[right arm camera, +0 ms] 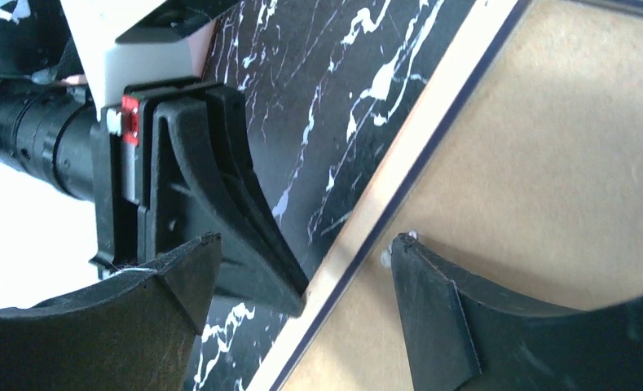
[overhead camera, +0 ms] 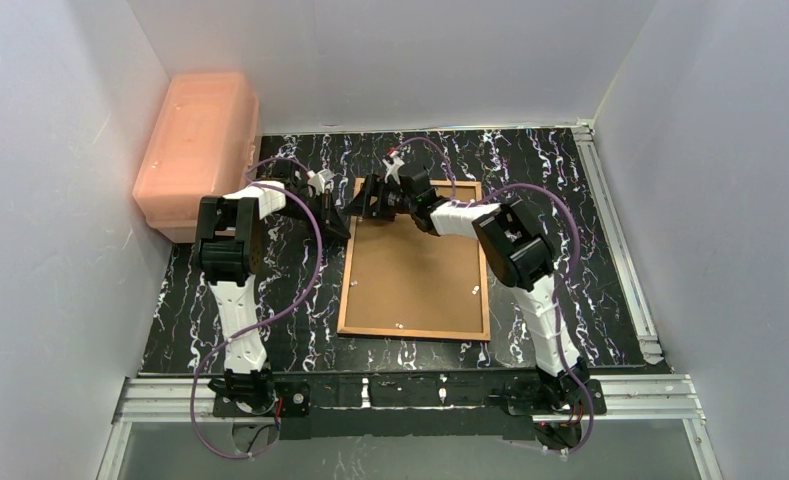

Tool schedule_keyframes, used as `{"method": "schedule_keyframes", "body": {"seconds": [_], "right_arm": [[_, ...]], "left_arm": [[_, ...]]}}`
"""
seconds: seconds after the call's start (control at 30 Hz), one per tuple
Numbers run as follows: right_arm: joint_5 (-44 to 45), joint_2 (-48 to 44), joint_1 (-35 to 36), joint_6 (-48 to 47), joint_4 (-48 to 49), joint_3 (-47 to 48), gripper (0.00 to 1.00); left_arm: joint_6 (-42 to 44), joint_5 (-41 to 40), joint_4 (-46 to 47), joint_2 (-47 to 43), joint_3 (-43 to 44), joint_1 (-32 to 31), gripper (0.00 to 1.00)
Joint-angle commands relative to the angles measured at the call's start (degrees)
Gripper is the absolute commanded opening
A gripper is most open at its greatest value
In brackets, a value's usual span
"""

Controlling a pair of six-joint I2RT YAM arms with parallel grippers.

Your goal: Put the photo into the frame

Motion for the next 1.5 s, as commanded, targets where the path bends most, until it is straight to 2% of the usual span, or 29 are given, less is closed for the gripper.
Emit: {"method": "schedule_keyframes", "body": {"seconds": [0.0,0.3,0.93,1.47], "right_arm": [[0.42,-7.49,-0.20,-1.86,1.04,-5.52,0.85],[-0.14,-7.21,0.20,0.99,3.91,-9.56,0.85],[7.40,-3.79,2.21,-2.85,-1.87,-2.94,0.83],[5.44,0.21,2.58,-2.47,-2.02,2.59,0.83]], "left_arm": [[1.82,-3.60,-1.76,-1.31,-1.84,-1.05,0.07],[1.68,-3.59,-1.83,-1.58,-1.85,-1.03,0.07],[1.67,-3.05,-1.35,-1.84,-2.83,-1.11,0.07],[1.54,-2.77,-0.80,-1.95,-3.56,-1.07,0.06]]}}
